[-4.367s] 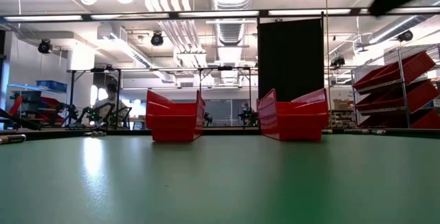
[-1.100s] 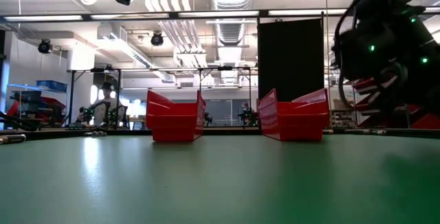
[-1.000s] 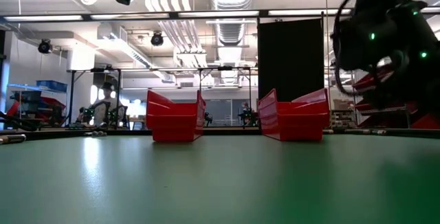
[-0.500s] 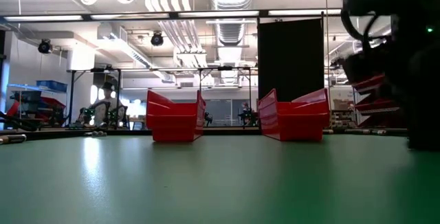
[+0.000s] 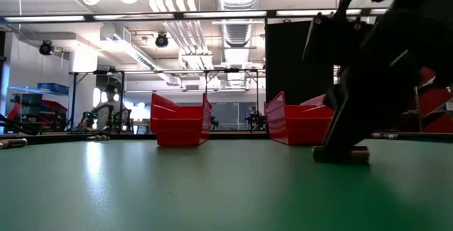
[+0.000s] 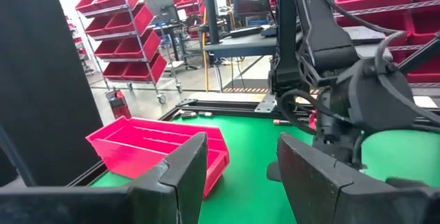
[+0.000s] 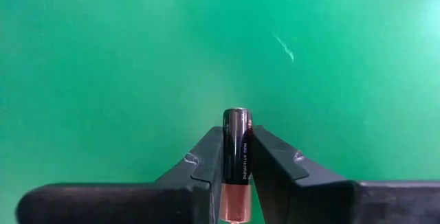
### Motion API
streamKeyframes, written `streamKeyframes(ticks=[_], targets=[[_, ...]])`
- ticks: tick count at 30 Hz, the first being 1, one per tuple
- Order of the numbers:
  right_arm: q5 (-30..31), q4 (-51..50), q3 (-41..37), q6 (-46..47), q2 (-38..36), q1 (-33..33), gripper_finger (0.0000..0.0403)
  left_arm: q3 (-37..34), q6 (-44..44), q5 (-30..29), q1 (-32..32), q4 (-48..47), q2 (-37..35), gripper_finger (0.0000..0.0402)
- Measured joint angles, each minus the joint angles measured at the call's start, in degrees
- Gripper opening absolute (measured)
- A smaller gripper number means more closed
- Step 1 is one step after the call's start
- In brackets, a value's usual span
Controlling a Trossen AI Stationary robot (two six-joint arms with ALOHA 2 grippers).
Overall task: Sort batteries
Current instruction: Put the brown battery into the left red bin
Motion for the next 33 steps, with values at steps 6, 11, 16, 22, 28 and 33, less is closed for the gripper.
streamKeyframes(ticks=[6, 11, 16, 22, 28, 33], targets=[[3.8, -0.1, 5.8, -3.1, 7.2, 0.0, 0.0064, 0.0, 0.0, 0.0, -0.2, 0.0, 0.0, 0.0158], [5.0, -0.1, 9.8, -7.1, 9.7, 0.0, 0.0059, -0.1, -1.5, 0.7, -0.4, -1.1, 0.0, 0.0158], [4.9, -0.6, 12.2, -8.3, 11.2, -0.5, 0.0065, -0.2, -5.8, 3.5, -1.5, -3.4, 0.0, 0.0158], [4.3, -1.2, 13.6, -8.3, 12.2, -1.4, 0.0079, -0.4, -15.1, 4.3, -3.8, -6.4, 0.4, 0.0158], [3.9, -0.7, 13.6, -12.4, 12.2, -2.0, 0.0077, -1.0, -23.8, 5.0, -6.2, -7.0, 5.0, 0.0158], [4.1, -0.5, 13.7, -14.1, 12.2, -2.1, 0.0077, -1.0, -28.4, 10.6, -6.1, -6.3, 10.8, 0.0158]])
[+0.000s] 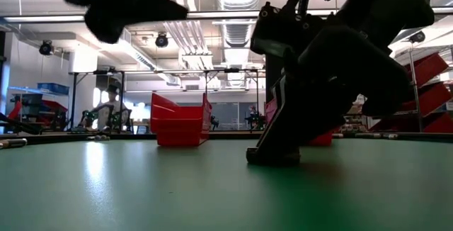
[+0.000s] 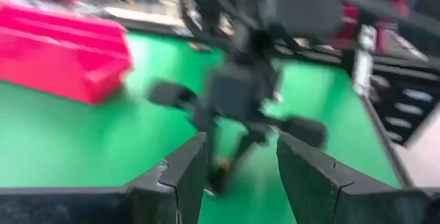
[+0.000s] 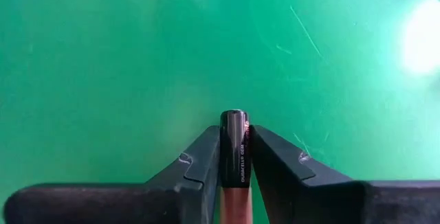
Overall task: Sort batteries
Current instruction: Put the brown battery into the left red bin
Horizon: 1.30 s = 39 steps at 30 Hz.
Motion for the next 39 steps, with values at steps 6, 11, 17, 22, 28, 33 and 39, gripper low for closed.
streamKeyframes(ticks=[6, 11, 17, 22, 28, 33, 39], targets=[[0.7, 1.9, 0.0, -1.4, -0.2, 0.2, 0.0118, 0.0, -3.3, 2.0, 0.3, 5.3, 6.6, 0.0158], [1.3, 1.4, -0.2, -3.3, -2.0, 0.2, 0.0156, 0.0, -4.9, 3.1, 1.8, 10.4, 10.2, 0.0158], [1.9, -4.6, -0.2, -3.8, -11.4, 3.3, 0.0186, 0.0, -6.1, 10.6, 6.5, 11.0, 12.1, 0.0158], [11.4, -12.5, -2.3, 1.2, -18.9, 9.7, 0.0187, 2.8, -2.5, 18.2, 12.0, 3.9, 12.0, 0.0158], [26.0, -17.3, -7.7, 13.5, -23.1, 18.0, 0.017, 13.1, 6.4, 23.6, 16.1, -11.3, 13.5, 0.0184], [26.9, -17.3, -11.2, 18.9, -22.9, 20.8, 0.0156, 24.4, 8.4, 35.6, 17.8, -30.3, 18.0, 0.0228], [26.7, -17.8, -12.0, 18.6, -22.8, 20.8, 0.0138, 34.4, 10.0, 37.4, 18.9, -41.6, 23.4, 0.0242]])
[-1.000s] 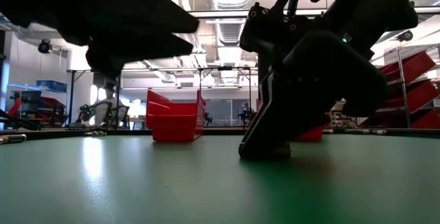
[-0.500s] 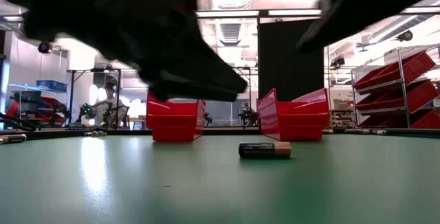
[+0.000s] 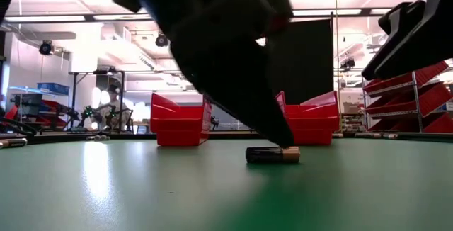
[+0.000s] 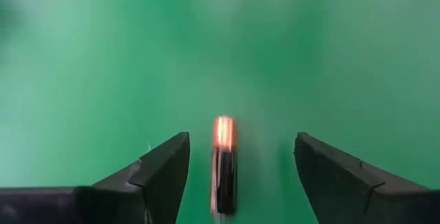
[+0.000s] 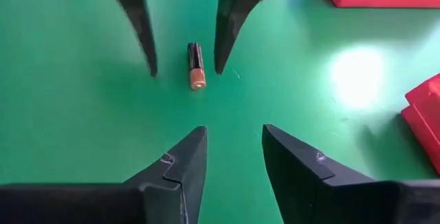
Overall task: Sort batteries
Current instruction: Put the brown battery into the left red bin
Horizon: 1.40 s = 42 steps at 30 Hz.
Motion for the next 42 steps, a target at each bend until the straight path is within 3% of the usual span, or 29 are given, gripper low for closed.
streamKeyframes(ticks=[9, 15, 22, 28, 36, 42], targets=[[0.0, -0.6, 0.0, -0.1, 0.0, 0.0, 0.0112, 9.0, -2.2, 1.2, 1.8, -9.0, 6.5, 0.0225], [0.0, -1.0, 0.0, -0.1, 0.0, 0.0, 0.0097, 9.1, -2.1, 4.0, 2.6, -12.7, 5.3, 0.0209], [0.0, -1.4, 0.0, -0.2, 0.0, 0.0, 0.0078, 9.0, -2.1, 2.8, 2.8, -16.7, 4.7, 0.0192], [0.0, -1.4, 0.0, -0.3, 0.0, 0.0, 0.0065, 9.0, -0.6, 2.6, 2.8, -16.6, 5.6, 0.0141], [0.0, -1.4, 0.0, -0.3, 0.0, 0.0, 0.0061, 8.9, -2.0, 2.3, 2.8, -16.5, 5.7, 0.0036], [-1.0, -4.2, 0.0, -0.1, 0.0, 0.0, 0.0073, 8.8, -5.5, 1.5, 2.8, -16.5, 5.1, 0.0027]])
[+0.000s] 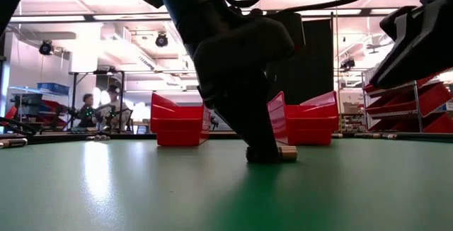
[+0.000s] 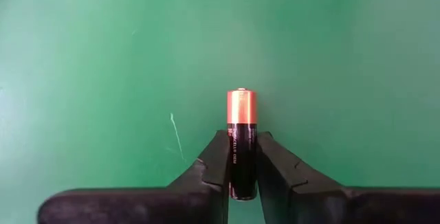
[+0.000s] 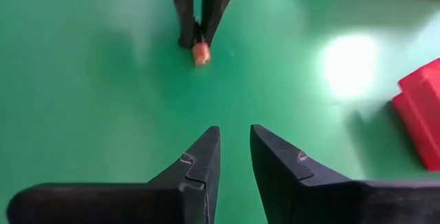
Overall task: Sort batteries
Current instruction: Put the brown battery into the left red bin
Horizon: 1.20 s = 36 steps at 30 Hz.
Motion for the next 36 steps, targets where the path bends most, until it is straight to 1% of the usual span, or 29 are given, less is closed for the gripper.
streamKeyframes(ticks=[3, 6, 10, 16, 19, 22, 24, 27, 33, 36], targets=[[-1.9, -0.6, 0.0, 0.0, 0.0, 0.0, 0.008, 0.5, -0.1, 0.0, 0.0, -1.1, -1.2, 0.0027], [-2.1, -1.0, 0.0, 0.5, 0.0, 0.0, 0.0085, 2.4, 1.6, -0.1, 0.1, -5.0, -3.0, 0.0027], [-2.1, -1.9, 0.0, 0.9, 0.0, 0.0, 0.009, 5.1, 4.7, -0.1, 1.2, -11.0, -7.5, 0.0027], [-2.1, -2.9, -0.1, 1.7, 0.0, 0.0, 0.0086, 5.1, 7.2, -0.7, 4.5, -19.5, -14.3, 0.0027], [-2.1, -2.8, -0.1, 1.7, 0.0, 0.0, 0.0078, 5.0, 8.7, -4.5, 6.4, -25.2, -18.6, 0.0027], [-2.1, -2.9, -0.4, 1.7, 0.0, 0.0, 0.0069, 4.1, 10.1, -10.2, 8.8, -30.9, -22.1, 0.0027], [-2.1, -2.7, -0.7, 1.8, 0.0, 0.0, 0.0065, 3.3, 11.4, -13.3, 10.6, -33.1, -24.8, 0.0027], [-2.1, -2.7, -1.3, 2.8, 0.0, 0.0, 0.0059, 0.8, 14.1, -14.0, 14.0, -33.3, -28.4, 0.0027], [-1.6, -2.7, -2.0, 4.1, 0.1, 0.0, 0.0062, -7.8, 21.3, -8.6, 23.6, -28.2, -32.4, 0.0027], [-1.2, -2.7, -2.0, 5.3, 0.1, 0.0, 0.0069, -11.7, 25.3, -6.0, 29.3, -24.2, -32.7, 0.0031]])
